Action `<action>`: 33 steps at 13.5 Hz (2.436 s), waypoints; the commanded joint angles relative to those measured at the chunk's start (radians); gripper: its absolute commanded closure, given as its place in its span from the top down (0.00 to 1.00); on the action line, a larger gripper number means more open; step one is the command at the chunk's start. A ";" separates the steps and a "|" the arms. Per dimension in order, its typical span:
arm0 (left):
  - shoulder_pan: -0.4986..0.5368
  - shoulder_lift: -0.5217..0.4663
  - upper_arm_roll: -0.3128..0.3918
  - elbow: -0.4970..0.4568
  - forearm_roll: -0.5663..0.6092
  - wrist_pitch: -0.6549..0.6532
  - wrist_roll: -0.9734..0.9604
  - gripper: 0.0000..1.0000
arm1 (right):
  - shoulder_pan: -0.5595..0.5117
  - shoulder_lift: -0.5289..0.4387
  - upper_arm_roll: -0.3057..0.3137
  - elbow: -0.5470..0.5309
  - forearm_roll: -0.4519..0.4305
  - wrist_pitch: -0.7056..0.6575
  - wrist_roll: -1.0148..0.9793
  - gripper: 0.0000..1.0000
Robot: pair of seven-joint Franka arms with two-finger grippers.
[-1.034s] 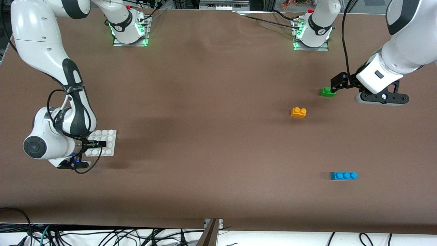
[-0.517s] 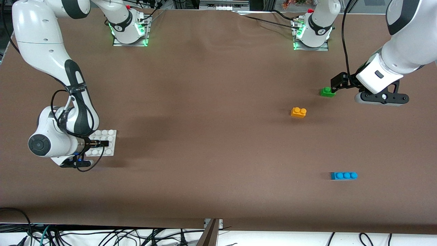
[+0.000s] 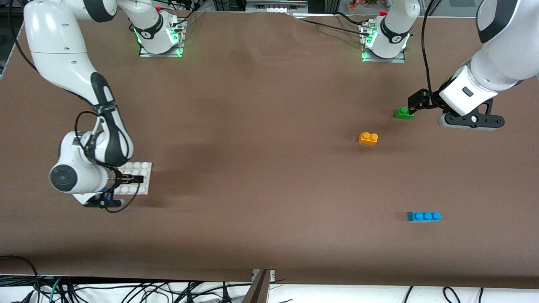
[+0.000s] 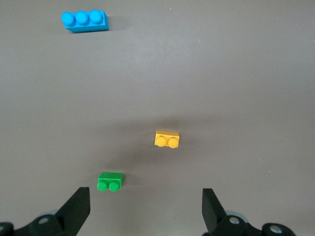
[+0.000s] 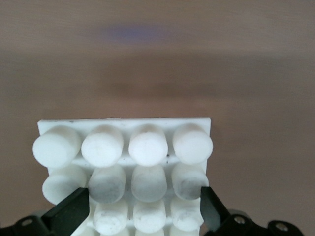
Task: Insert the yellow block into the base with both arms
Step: 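Slide the white base plate with the right gripper toward the table middle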
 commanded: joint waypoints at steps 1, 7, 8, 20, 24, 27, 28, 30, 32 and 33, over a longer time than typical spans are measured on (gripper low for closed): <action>0.005 -0.004 0.000 0.008 -0.004 -0.008 0.015 1.00 | 0.057 0.028 0.016 -0.020 0.047 0.064 0.028 1.00; 0.005 -0.004 0.000 0.008 -0.004 -0.012 0.015 1.00 | 0.196 0.041 0.016 -0.018 0.078 0.102 0.195 1.00; 0.005 -0.004 0.000 0.008 -0.004 -0.012 0.015 1.00 | 0.224 0.043 0.016 -0.017 0.078 0.106 0.227 1.00; 0.005 -0.004 0.000 0.008 -0.004 -0.011 0.015 1.00 | 0.447 0.074 0.088 0.032 0.076 0.195 0.574 1.00; 0.005 -0.002 0.000 0.008 -0.004 -0.012 0.015 1.00 | 0.506 0.093 0.114 0.063 0.076 0.267 0.673 1.00; 0.005 -0.004 0.000 0.008 -0.004 -0.011 0.014 1.00 | 0.565 0.127 0.131 0.112 0.076 0.274 0.767 1.00; 0.005 -0.004 0.000 0.008 -0.004 -0.011 0.014 1.00 | 0.581 0.135 0.131 0.126 0.076 0.274 0.790 1.00; 0.005 -0.004 0.000 0.008 -0.004 -0.011 0.014 1.00 | 0.600 0.140 0.131 0.135 0.075 0.276 0.796 1.00; 0.005 -0.002 0.000 0.008 -0.004 -0.012 0.014 1.00 | 0.615 0.147 0.131 0.135 0.076 0.311 0.793 1.00; 0.005 -0.002 0.000 0.008 -0.004 -0.012 0.014 1.00 | 0.626 0.155 0.131 0.135 0.076 0.329 0.795 1.00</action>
